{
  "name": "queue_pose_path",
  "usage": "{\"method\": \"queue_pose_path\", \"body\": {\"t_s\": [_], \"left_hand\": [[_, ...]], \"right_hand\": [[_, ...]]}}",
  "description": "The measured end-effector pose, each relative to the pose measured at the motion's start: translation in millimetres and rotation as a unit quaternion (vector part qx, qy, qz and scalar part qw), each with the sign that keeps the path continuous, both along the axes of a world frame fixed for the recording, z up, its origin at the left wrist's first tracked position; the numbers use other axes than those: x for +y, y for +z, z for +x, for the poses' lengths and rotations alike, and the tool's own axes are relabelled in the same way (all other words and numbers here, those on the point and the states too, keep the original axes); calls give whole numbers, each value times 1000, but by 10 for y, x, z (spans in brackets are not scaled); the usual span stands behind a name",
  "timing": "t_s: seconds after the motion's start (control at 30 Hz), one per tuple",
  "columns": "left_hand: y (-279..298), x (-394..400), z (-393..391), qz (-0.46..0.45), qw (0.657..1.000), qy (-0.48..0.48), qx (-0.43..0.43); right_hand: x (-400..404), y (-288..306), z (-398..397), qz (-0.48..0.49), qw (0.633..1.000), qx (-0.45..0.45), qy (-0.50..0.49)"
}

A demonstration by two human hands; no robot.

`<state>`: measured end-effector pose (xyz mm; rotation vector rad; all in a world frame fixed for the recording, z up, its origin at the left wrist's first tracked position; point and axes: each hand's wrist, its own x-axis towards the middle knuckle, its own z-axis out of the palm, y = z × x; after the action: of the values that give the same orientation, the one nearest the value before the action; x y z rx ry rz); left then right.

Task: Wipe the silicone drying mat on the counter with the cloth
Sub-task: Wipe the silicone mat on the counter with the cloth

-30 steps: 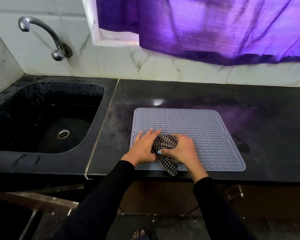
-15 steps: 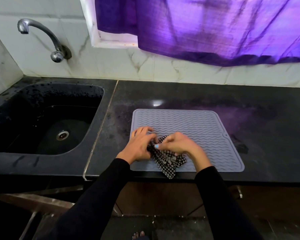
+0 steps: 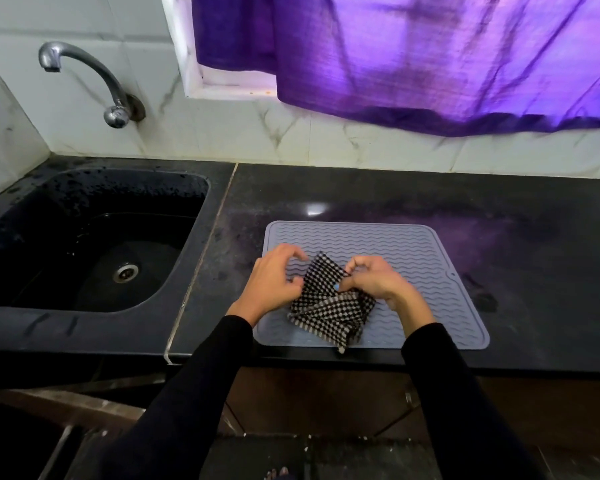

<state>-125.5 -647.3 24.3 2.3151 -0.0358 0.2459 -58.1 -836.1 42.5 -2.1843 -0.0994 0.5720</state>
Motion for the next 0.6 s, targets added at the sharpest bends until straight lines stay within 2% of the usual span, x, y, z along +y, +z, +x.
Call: {"method": "queue_pose_path", "body": {"t_s": [0.1,0.17,0.23,0.33,0.4,0.5,0.53,0.6], "left_hand": [[270,-20,115,67,997,-26,7],[432,-3,246,92,994,-45,30],[538,21,347,67,995,-66,22],[601,3,424,42,998,-48,-20],[623,-16,461,23,997,-22,-73],[633,-26,484,1,990,-4,-144],[618,-23,472,2,989,-11,-150],[523,-24,395,13,991,-41,-126]], "right_hand": [[26,276,2,90,991,-72,71],[42,426,24,98,985,-112,89],[11,522,88,49,985,-130,106],[-99,556,209,-88,979,-121,138],[-112,573,273,-82,975,-191,77],[-59,623,292,-88,936,-339,-7],[-58,607,279,-96,930,-354,-2],[-111,515,246,-106,942,-318,32]]}}
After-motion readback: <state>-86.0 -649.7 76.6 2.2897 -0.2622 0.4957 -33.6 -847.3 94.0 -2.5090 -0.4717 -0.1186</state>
